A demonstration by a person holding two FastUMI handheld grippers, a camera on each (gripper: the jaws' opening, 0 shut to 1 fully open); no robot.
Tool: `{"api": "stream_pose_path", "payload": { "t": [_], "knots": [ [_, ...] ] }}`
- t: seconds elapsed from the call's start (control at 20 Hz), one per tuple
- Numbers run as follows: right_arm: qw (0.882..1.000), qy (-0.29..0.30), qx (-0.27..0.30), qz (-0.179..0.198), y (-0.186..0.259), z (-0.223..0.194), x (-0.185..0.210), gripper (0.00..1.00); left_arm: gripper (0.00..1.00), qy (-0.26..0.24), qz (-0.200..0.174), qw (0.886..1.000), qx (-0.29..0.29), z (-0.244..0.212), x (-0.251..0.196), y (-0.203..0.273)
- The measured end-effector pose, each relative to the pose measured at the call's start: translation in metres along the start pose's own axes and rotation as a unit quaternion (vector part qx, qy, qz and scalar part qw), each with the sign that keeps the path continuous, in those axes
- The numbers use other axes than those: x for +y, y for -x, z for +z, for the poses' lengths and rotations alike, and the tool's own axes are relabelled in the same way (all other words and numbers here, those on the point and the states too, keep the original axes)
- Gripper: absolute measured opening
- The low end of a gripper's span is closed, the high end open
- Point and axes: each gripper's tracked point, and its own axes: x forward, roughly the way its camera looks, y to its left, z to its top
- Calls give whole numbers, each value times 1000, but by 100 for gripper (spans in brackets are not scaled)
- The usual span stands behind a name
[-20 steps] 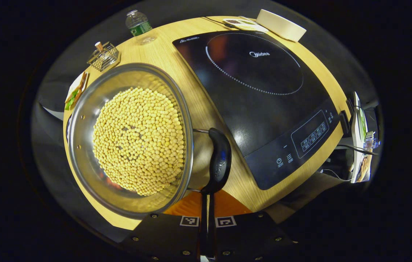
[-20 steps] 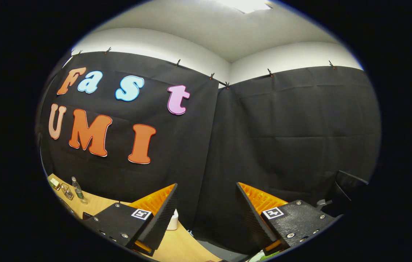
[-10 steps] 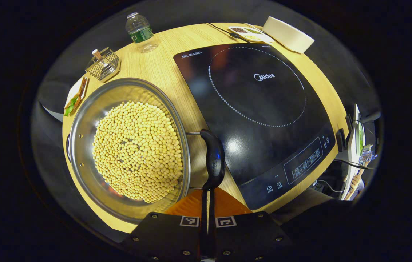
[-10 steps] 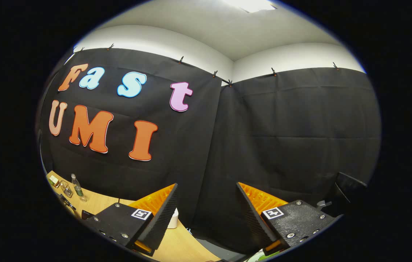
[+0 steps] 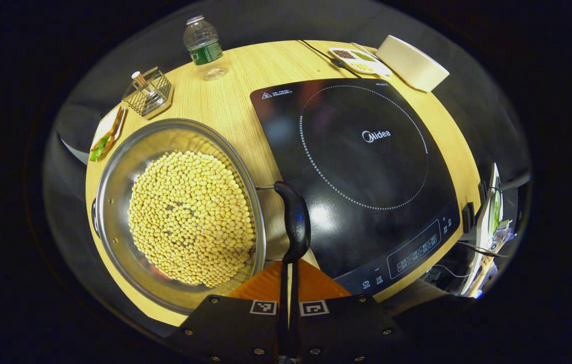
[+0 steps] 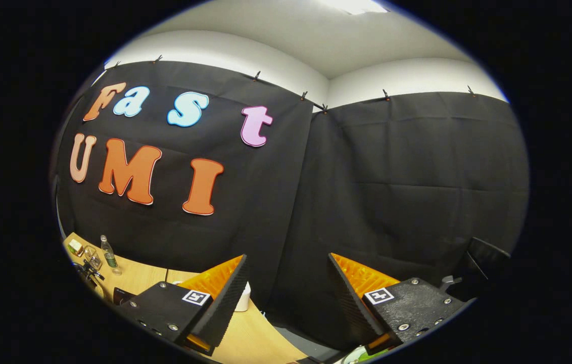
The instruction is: First push the handle of the pot to place it horizontally, then grasp the pot with both hands and set it on the induction cooktop.
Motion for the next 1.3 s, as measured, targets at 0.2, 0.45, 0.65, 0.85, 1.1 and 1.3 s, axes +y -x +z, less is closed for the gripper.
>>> {"api": "stream_pose_path", "payload": {
  "t": [0.2,0.45,0.65,0.85,1.1,1.3],
  "knots": [
    [1000,-1,6,7,2,-4,6,95,2,7,-2,1000,-9,14,0,2],
    [1000,-1,13,11,5,-9,8,95,1,45,-22,999,-21,26,5,4],
    [1000,-1,21,14,7,-15,10,95,1,80,-38,996,-33,47,14,-2],
    [999,2,23,23,11,-15,15,95,1,91,-43,994,-47,66,20,-5],
    [999,0,26,26,15,-18,13,95,2,96,-45,993,-49,68,20,-6],
    [999,-4,36,24,15,-24,8,95,2,81,-30,995,-57,57,30,18]
  ]
}}
